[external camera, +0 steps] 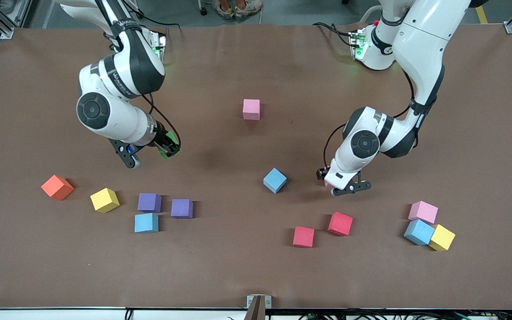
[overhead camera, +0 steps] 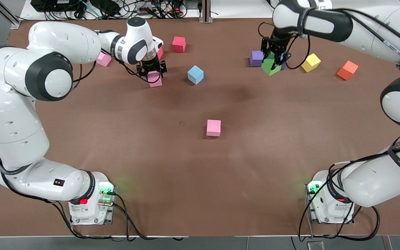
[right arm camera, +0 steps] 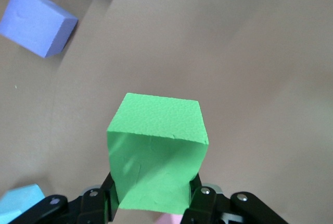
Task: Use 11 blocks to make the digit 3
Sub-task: 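Grasp a second pink cube with the left gripper while the right gripper carries green, then carry the pink cube beside the first pink cube while the right gripper brings green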
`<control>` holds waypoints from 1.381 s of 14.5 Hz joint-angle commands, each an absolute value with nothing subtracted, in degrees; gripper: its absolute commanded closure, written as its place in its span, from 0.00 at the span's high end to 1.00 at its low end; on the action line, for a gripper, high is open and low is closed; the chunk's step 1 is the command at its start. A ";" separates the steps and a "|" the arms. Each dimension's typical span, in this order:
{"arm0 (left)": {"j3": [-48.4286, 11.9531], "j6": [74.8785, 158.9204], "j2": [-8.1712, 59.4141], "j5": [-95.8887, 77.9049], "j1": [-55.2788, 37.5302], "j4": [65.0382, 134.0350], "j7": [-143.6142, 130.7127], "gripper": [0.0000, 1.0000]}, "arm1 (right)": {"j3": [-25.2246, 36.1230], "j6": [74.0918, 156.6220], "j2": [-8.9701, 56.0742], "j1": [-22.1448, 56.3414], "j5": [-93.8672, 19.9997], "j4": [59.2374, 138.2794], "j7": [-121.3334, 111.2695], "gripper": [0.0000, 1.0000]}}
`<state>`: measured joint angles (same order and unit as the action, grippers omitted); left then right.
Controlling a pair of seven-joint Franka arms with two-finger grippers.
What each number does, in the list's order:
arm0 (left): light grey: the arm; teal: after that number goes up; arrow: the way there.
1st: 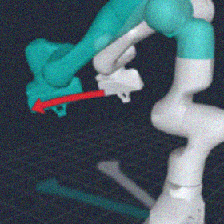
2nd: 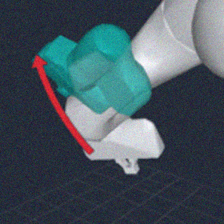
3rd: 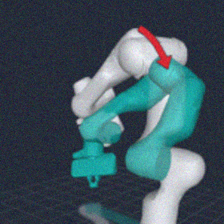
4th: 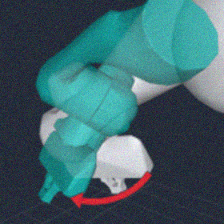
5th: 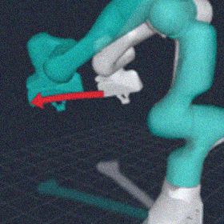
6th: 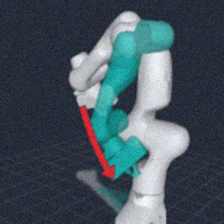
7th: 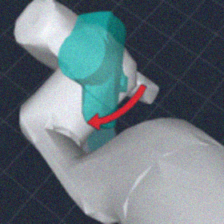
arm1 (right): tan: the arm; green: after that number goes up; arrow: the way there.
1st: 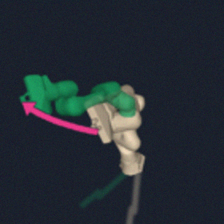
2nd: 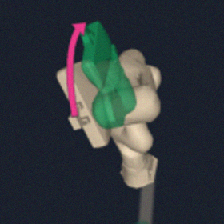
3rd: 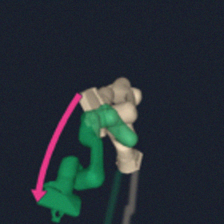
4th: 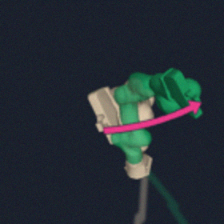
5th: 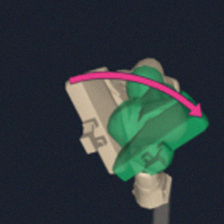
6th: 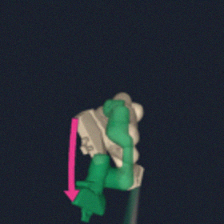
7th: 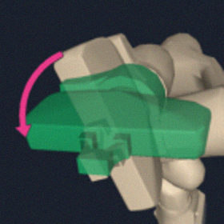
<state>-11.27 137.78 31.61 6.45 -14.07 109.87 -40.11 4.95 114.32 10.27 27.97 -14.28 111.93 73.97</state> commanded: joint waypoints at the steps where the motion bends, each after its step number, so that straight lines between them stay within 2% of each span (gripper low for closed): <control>1: -11.34 137.64 31.12 6.07 -13.62 109.69 -41.04 0.25 | 0.46 126.87 1.42 28.39 -15.20 127.75 83.81 0.00; 3: -11.51 136.07 29.02 5.54 -12.40 109.60 -52.40 0.08 | -4.37 132.95 0.70 27.60 -15.21 132.26 91.64 0.00; 5: -12.04 130.55 27.17 5.54 -13.35 109.07 -69.26 0.02 | -7.11 137.26 0.79 26.81 -19.04 135.16 94.65 0.00; 7: -15.19 124.83 25.58 5.28 -13.19 108.63 -81.41 0.01 | -8.69 141.05 0.88 26.81 -29.40 137.62 94.48 0.00; 10: -19.24 122.87 25.05 0.10 -13.71 108.54 -99.52 0.01 | -10.71 141.50 1.14 26.90 -35.57 138.52 94.48 0.00; 15: -22.59 129.53 27.94 -3.87 -17.91 108.81 -121.50 0.01 | -17.39 150.54 5.36 27.60 -41.04 140.18 94.39 0.00; 18: -22.41 134.02 30.14 -3.17 -22.40 109.33 -134.18 0.01 | -17.93 152.57 7.29 28.30 -41.22 140.45 94.39 0.00; 20: -22.32 134.03 30.06 -3.16 -24.07 110.12 -139.37 0.01 | -17.93 154.41 8.61 29.53 -42.09 140.45 94.57 0.00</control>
<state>-22.49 133.25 30.59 -2.53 -23.02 109.02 -134.89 -17.35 151.98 8.33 28.52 -39.45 139.36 94.41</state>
